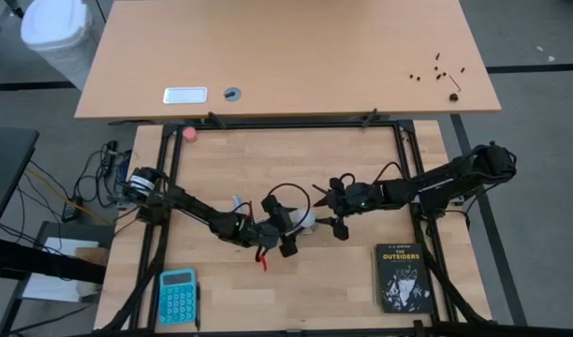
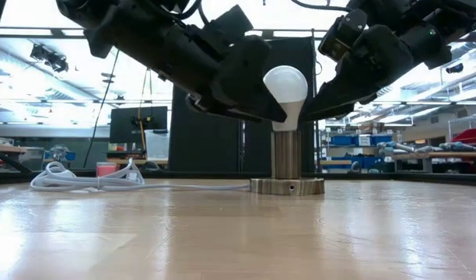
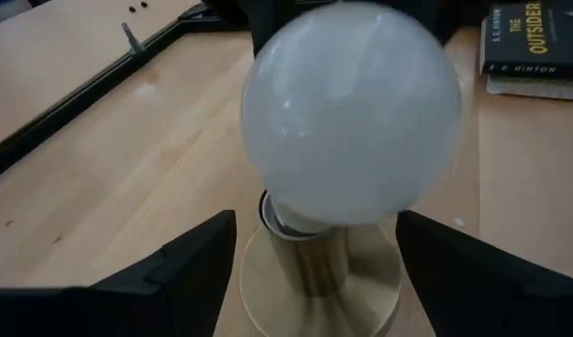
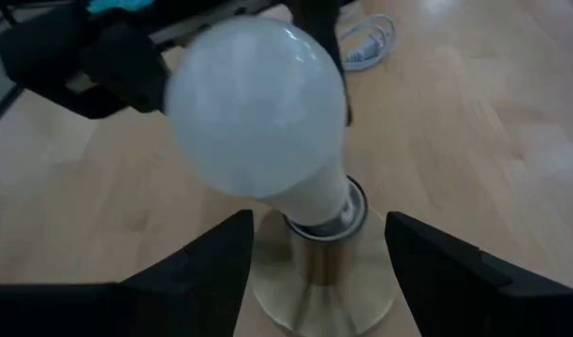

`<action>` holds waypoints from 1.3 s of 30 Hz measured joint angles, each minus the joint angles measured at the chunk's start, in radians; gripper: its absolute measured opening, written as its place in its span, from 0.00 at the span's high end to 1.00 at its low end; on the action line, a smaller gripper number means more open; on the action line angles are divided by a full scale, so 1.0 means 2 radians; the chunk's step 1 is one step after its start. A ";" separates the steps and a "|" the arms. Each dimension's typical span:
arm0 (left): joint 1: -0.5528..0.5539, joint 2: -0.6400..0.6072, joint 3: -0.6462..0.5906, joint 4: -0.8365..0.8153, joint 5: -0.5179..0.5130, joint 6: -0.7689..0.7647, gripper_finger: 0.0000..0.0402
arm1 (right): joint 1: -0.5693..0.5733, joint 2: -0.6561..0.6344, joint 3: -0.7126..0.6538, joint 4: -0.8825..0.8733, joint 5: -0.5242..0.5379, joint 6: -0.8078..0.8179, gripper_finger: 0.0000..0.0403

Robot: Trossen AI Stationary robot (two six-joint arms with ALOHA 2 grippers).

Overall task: Screw lightbulb
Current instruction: Insert the white lightbulb into the silver lamp

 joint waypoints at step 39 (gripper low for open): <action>-0.045 0.000 0.087 -0.291 -0.036 -0.074 0.34 | -0.009 -0.002 -0.035 0.050 -0.026 0.009 0.39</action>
